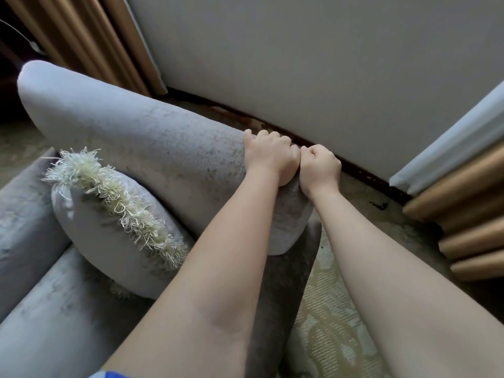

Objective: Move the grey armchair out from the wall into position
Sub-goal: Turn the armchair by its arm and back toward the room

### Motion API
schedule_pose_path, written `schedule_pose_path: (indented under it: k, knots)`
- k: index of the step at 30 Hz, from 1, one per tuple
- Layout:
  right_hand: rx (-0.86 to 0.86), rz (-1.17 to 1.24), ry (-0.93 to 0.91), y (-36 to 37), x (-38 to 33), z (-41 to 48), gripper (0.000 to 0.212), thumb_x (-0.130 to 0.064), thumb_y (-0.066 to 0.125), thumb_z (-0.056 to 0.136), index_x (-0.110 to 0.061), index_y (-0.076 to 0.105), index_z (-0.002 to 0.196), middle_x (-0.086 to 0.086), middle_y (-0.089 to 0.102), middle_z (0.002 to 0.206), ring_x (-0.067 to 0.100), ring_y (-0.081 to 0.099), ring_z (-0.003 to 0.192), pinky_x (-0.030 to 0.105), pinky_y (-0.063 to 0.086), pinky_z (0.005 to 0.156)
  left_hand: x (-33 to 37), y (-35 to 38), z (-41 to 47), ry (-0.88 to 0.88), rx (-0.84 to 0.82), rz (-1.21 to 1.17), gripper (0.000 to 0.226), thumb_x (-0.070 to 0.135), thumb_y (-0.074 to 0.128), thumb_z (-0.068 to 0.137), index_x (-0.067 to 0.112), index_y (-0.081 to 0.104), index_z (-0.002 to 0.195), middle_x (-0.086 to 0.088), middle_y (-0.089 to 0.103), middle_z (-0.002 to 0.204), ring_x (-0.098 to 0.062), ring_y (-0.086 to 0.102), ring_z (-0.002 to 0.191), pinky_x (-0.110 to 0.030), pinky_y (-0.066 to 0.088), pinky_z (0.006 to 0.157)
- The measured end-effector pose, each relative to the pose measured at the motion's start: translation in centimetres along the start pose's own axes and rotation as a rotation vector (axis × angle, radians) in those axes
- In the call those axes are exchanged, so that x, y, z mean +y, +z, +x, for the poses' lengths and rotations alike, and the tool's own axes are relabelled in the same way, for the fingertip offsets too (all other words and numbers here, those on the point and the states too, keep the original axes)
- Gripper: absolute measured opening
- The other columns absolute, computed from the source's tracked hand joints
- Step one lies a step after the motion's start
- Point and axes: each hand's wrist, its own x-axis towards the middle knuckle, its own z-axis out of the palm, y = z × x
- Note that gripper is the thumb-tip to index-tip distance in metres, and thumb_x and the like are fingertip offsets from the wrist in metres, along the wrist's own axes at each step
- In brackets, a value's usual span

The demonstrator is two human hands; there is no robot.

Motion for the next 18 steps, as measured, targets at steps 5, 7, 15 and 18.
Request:
schedule_pose_path:
  k: [5,7,15,18]
  knots:
    - [-0.023,0.132,0.043,-0.1,0.4,-0.1,0.022,-0.028,0.049,0.089,-0.013,0.064,0.085,0.002,0.063,0.086,0.022,0.05,0.087,0.026,0.031,0.067,0.3,0.0,-0.3,-0.032,0.02,-0.001,0.044,0.035,0.024,0.094,0.02,0.063,0.107,-0.003,0.059,0.121,-0.024,0.046,0.117,-0.047,0.015,0.109]
    - [-0.029,0.098,0.024,-0.4,0.3,-0.3,0.029,-0.025,0.046,0.088,-0.011,0.05,0.063,0.002,0.049,0.063,0.025,0.041,0.074,0.033,0.022,0.057,0.4,0.1,-0.4,-0.038,0.033,0.009,0.044,0.034,0.025,0.093,0.019,0.063,0.107,-0.003,0.059,0.121,-0.025,0.046,0.116,-0.047,0.017,0.108]
    - [0.011,0.004,0.045,-0.1,0.0,-1.3,0.033,-0.029,0.038,0.088,-0.014,0.038,0.059,0.004,0.048,0.073,0.031,0.043,0.074,0.03,0.029,0.06,0.4,0.7,-0.6,-0.055,0.083,0.058,0.04,0.032,0.023,0.093,0.019,0.06,0.102,-0.003,0.062,0.116,-0.023,0.049,0.112,-0.042,0.023,0.102]
    - [0.034,0.001,0.036,-0.4,-0.1,-2.1,0.032,-0.03,0.036,0.089,-0.015,0.04,0.061,0.004,0.048,0.072,0.031,0.044,0.075,0.03,0.029,0.06,0.3,0.4,-1.4,-0.034,0.089,0.062,0.04,0.032,0.022,0.093,0.02,0.059,0.102,-0.003,0.061,0.116,-0.023,0.049,0.111,-0.041,0.024,0.098]
